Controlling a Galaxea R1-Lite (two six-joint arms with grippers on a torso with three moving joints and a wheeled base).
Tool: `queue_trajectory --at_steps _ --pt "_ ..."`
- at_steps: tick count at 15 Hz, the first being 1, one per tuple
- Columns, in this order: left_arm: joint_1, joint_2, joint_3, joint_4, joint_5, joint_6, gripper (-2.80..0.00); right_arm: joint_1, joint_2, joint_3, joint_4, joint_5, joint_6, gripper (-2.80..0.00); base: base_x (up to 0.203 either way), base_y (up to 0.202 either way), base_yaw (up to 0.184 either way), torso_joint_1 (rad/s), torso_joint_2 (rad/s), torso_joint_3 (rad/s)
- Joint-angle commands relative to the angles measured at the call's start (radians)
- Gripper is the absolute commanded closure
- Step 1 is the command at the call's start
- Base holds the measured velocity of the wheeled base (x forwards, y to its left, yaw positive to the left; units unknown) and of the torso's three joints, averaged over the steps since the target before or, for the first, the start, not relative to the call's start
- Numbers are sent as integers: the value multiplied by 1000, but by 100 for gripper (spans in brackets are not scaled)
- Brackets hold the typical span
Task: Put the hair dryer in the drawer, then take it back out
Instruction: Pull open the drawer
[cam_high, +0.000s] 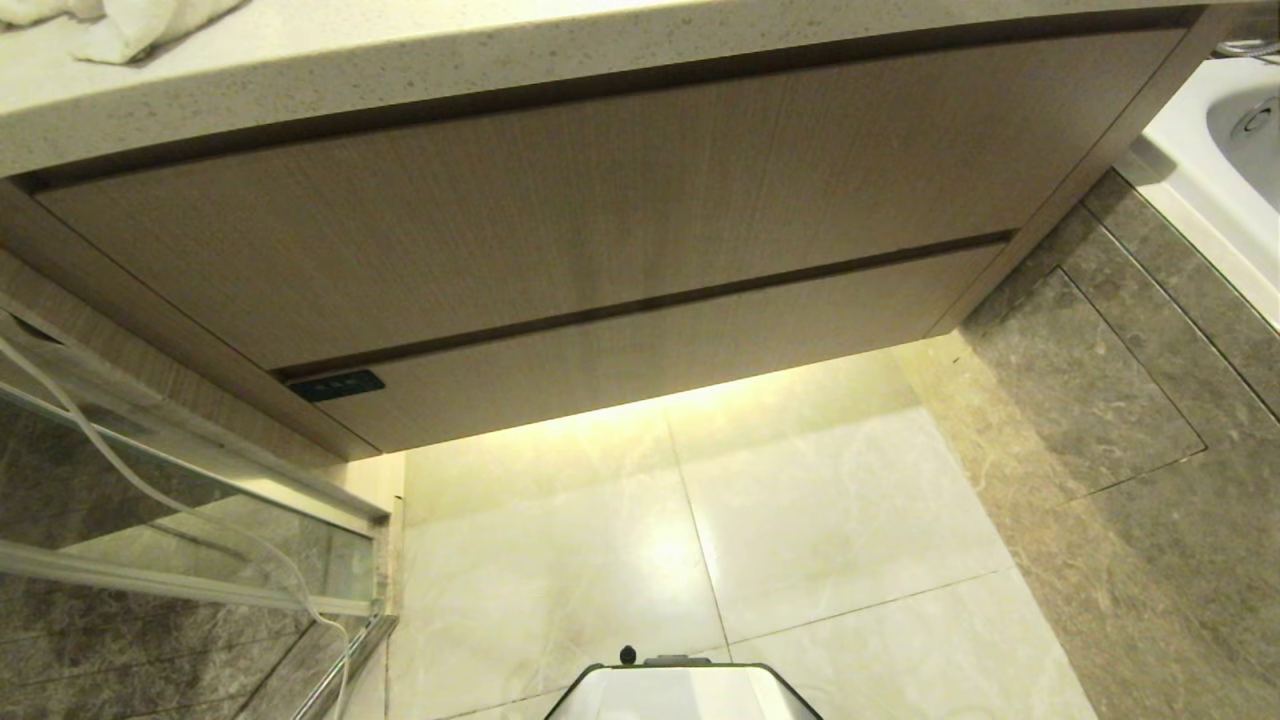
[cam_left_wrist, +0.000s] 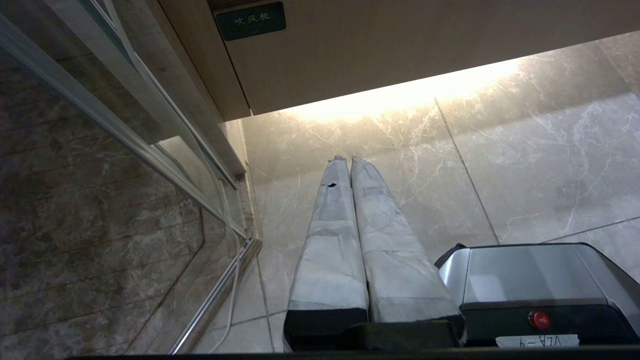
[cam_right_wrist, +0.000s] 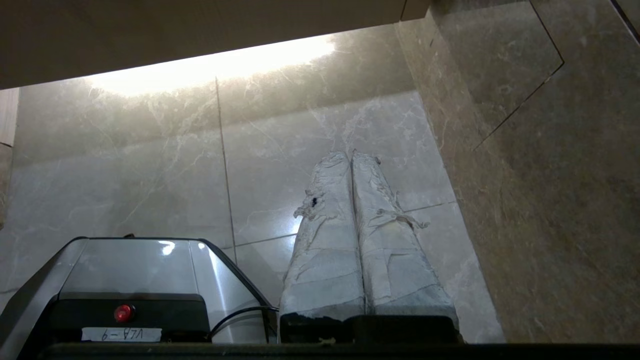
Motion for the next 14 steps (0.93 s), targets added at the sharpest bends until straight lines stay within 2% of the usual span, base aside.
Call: queue_trajectory --at_steps 1,10,14 --pt "0 0 0 0 1 0 0 0 1 2 0 1 -1 0 0 0 0 0 0 0" --pt "0 0 0 0 -1 0 0 0 2 1 1 -1 5 0 0 0 0 0 0 0" --pt "0 0 0 0 -1 0 0 0 3 -21 4 -4 71 0 0 0 0 0 0 0"
